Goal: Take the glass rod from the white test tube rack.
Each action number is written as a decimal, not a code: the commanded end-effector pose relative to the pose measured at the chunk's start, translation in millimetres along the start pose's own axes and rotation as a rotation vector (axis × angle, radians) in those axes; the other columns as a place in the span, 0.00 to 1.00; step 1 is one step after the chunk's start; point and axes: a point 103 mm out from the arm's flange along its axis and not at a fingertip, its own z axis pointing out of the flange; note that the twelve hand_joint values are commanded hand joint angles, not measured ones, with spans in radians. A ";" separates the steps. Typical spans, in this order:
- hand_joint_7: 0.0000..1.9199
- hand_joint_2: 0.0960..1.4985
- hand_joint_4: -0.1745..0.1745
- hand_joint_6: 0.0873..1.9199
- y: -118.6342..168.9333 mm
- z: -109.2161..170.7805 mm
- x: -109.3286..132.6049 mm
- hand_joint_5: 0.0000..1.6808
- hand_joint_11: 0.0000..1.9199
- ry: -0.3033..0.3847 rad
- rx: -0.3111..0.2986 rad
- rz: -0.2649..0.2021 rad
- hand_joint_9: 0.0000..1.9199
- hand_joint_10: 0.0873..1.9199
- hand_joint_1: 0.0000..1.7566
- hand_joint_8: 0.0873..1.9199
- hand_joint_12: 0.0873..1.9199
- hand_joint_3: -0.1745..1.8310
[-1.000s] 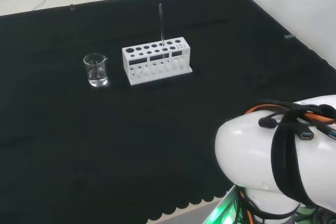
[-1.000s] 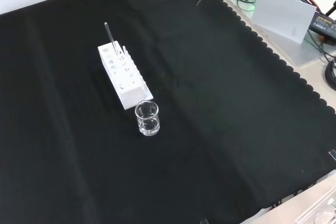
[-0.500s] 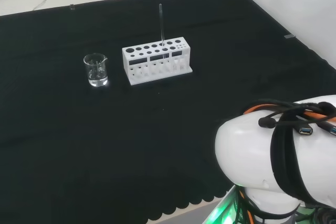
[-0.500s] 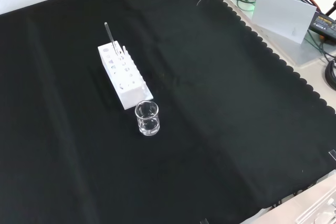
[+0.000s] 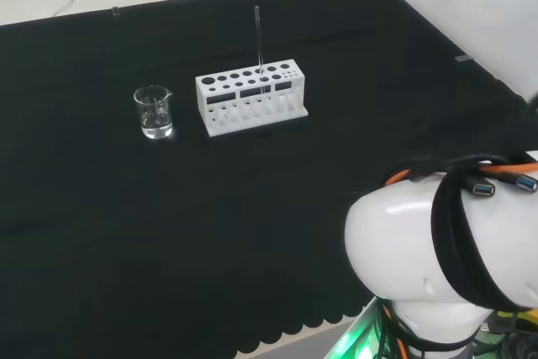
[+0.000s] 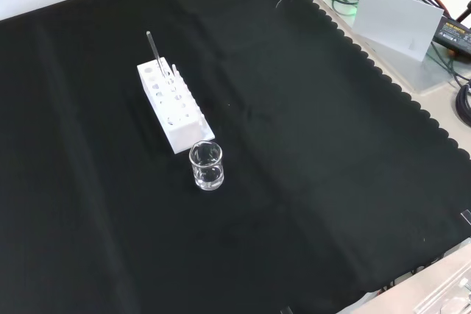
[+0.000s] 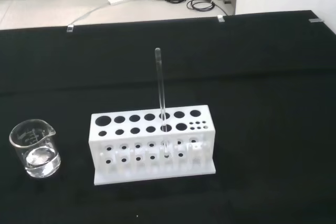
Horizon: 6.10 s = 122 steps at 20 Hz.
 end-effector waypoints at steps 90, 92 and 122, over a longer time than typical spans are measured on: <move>0.33 0.61 0.00 0.33 300.9 242.0 1.3 0.26 0.65 0.062 0.346 -0.263 0.60 0.47 0.32 0.48 0.51 0.27; 0.33 0.61 0.00 0.37 302.5 244.2 1.7 0.26 0.69 0.065 0.343 -0.261 0.62 0.46 0.36 0.50 0.47 0.28; 0.61 0.27 0.00 0.21 270.8 165.2 29.8 0.77 0.83 0.075 0.011 -0.182 0.73 0.47 0.82 0.49 0.22 0.57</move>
